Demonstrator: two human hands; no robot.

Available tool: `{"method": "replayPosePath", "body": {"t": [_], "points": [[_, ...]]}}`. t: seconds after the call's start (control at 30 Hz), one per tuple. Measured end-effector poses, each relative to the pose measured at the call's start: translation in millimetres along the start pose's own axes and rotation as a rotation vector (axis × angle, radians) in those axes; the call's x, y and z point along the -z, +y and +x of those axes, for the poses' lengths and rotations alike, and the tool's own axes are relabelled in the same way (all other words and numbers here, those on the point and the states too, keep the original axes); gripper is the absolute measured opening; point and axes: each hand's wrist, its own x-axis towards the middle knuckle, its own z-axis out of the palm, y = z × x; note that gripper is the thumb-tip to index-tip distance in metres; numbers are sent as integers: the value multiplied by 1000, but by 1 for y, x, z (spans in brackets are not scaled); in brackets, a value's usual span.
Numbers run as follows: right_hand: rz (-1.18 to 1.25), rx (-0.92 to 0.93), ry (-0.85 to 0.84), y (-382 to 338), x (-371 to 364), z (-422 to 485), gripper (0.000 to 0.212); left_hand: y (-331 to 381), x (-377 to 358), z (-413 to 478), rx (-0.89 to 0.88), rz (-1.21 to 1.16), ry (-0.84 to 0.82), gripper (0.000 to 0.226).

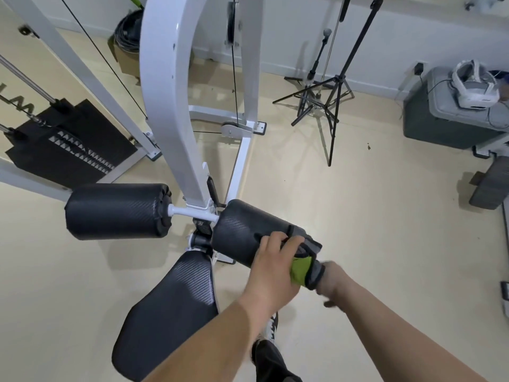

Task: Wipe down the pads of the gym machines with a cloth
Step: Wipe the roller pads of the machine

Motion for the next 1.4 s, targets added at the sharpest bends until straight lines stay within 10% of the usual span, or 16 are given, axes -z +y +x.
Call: {"method": "replayPosePath", "body": {"t": [0.27, 0.43, 0.53, 0.7, 0.97, 1.2, 1.4], "points": [[417, 222, 29, -15, -9, -11, 36, -75, 68, 36, 283, 134, 136, 65], [312, 293, 27, -26, -11, -2, 59, -32, 43, 15, 109, 91, 22, 60], [331, 309, 25, -19, -22, -3, 50, -46, 57, 18, -15, 169, -94, 62], [308, 367, 70, -12, -29, 0, 31, -58, 63, 64, 359, 215, 126, 46], [430, 221, -69, 23, -26, -12, 44, -11, 35, 25, -205, 181, -173, 59], [450, 235, 43, -21, 1, -1, 34, -74, 75, 37, 286, 248, 115, 67], [333, 408, 141, -13, -30, -3, 35, -60, 66, -25, 122, -30, -13, 55]]}}
